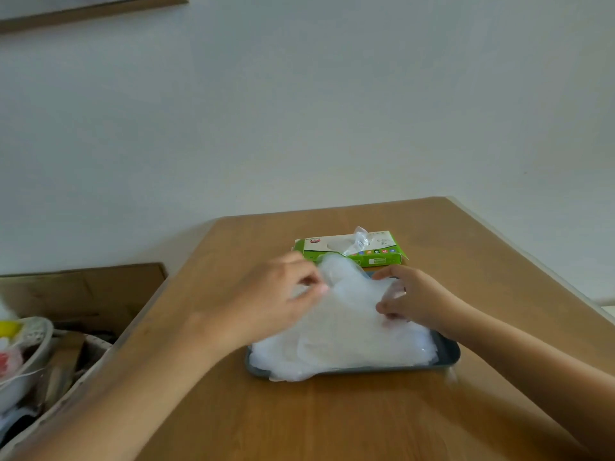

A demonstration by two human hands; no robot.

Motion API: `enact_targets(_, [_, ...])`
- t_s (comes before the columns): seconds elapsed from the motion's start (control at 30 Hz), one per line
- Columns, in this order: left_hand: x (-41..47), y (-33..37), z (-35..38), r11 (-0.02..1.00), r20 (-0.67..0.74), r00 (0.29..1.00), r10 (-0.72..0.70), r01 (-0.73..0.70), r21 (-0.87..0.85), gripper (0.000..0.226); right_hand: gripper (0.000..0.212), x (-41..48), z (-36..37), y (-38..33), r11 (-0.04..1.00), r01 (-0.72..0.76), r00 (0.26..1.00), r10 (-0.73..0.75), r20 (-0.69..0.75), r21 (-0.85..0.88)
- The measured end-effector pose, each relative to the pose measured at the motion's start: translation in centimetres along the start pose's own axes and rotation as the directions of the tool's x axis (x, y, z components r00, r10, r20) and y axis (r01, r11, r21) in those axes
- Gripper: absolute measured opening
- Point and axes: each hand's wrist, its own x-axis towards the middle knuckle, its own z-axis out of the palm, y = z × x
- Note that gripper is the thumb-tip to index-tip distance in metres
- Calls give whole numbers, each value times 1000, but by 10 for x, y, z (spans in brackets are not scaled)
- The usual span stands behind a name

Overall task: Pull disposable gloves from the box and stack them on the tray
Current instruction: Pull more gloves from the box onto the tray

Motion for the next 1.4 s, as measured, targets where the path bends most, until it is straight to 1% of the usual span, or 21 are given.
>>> enact_targets(0.03, [3, 10, 8, 997, 80, 996, 50, -45, -62, 38, 43, 0, 0, 0, 1000, 3, 1000, -3, -6, -22])
enact_targets(0.07, [7, 16, 17, 994, 188, 978, 89, -76, -78, 34, 45, 1, 0, 2, 999, 12, 1000, -12, -7, -53])
enact_targets(0.1, [11, 19, 28, 993, 277, 955, 105, -86, -80, 33, 46, 2, -1, 3, 996, 24, 1000, -24, 4, -91])
enact_targets(0.17, [16, 19, 46, 996, 359, 930, 81, -64, -60, 37, 47, 3, -3, 5, 990, 52, 998, -46, 47, -131])
enact_targets(0.23, [19, 15, 56, 999, 342, 939, 30, -19, -36, 36, 48, 2, -6, 5, 988, 66, 995, -54, 89, -137])
enact_targets(0.33, [17, 9, 62, 997, 287, 957, 35, -52, 51, 28, 49, 1, -9, 2, 981, 74, 994, -57, 94, -182])
enact_targets(0.4, [14, 8, 62, 994, 309, 951, 36, -65, 85, 24, 49, 1, -11, 1, 982, 59, 995, -44, 88, -182])
enact_targets(0.47, [9, 7, 59, 998, 349, 937, -15, -6, 59, 39, 52, 2, -13, 2, 981, 40, 997, -25, 79, -190])
enact_targets(0.53, [6, 6, 55, 998, 353, 934, -59, 43, 51, 57, 54, 2, -12, 2, 973, 21, 997, -3, 81, -228])
enact_targets(0.6, [4, 8, 54, 996, 358, 930, -88, 73, 55, 65, 53, 1, -11, 1, 972, 13, 996, 7, 86, -234])
enact_targets(0.63, [3, 10, 55, 995, 365, 926, -101, 90, 47, 64, 53, 1, -10, 1, 974, 10, 996, 11, 91, -226])
enact_targets(0.77, [2, 14, 59, 990, 405, 905, -133, 142, 8, 49, 52, 1, -11, 0, 977, -6, 994, 29, 104, -213])
enact_targets(0.8, [3, 14, 58, 988, 427, 894, -137, 155, -6, 49, 52, 1, -11, 0, 978, -11, 994, 34, 107, -207])
enact_targets(0.9, [4, 13, 54, 983, 503, 852, -146, 182, -24, 60, 51, 1, -12, 1, 984, -21, 992, 42, 116, -175])
enact_targets(0.97, [6, 15, 51, 987, 529, 837, -138, 162, 2, 65, 50, 1, -12, 1, 987, -26, 991, 46, 123, -162])
enact_targets(1.07, [6, 18, 48, 990, 555, 821, -134, 140, 33, 68, 52, 1, -12, 0, 985, -30, 990, 53, 131, -169])
enact_targets(1.17, [6, 19, 46, 991, 571, 810, -134, 127, 52, 63, 52, 0, -13, 0, 984, -32, 990, 55, 130, -175])
enact_targets(1.23, [6, 16, 45, 991, 533, 837, -128, 128, 38, 54, 51, 0, -13, 0, 982, -20, 990, 45, 133, -189])
enact_targets(1.27, [5, 14, 46, 992, 508, 853, -124, 111, 58, 54, 51, 0, -14, -1, 981, -14, 990, 41, 136, -196])
enact_targets(1.33, [2, 9, 49, 985, 474, 870, -137, 69, 158, 55, 52, -1, -14, -2, 977, -11, 990, 40, 136, -211])
enact_targets(1.4, [-2, 1, 54, 962, 432, 897, -93, -30, 270, 40, 52, -1, -14, -1, 979, -12, 989, 41, 139, -204])
